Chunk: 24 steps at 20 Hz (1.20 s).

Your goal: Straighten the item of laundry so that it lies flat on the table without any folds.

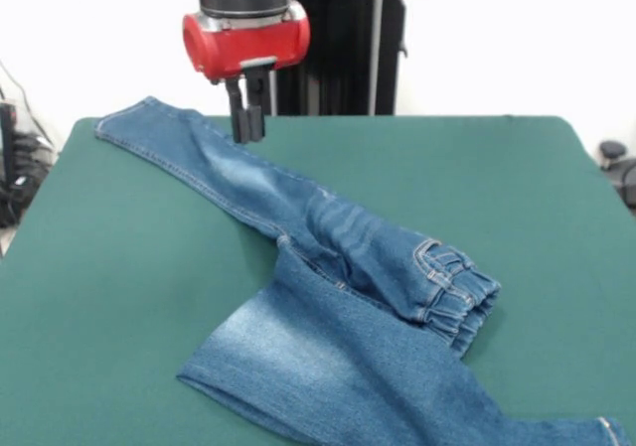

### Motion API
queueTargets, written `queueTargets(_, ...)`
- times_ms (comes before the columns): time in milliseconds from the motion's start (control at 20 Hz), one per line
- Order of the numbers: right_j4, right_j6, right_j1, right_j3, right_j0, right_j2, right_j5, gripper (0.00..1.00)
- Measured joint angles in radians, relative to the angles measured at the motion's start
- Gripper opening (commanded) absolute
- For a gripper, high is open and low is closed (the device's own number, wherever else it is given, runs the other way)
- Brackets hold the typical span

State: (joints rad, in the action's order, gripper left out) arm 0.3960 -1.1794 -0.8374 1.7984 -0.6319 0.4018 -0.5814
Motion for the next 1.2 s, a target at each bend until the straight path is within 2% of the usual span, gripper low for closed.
queueTargets(250,0.001,0.0,0.007,-0.01,-0.052,0.023,0.0,0.0)
queueTargets(450,0.001,0.0,0.046,-0.077,-0.065,0.023,-0.018,0.0)
queueTargets(1200,0.009,0.0,0.201,-0.364,0.027,0.039,-0.153,0.0)
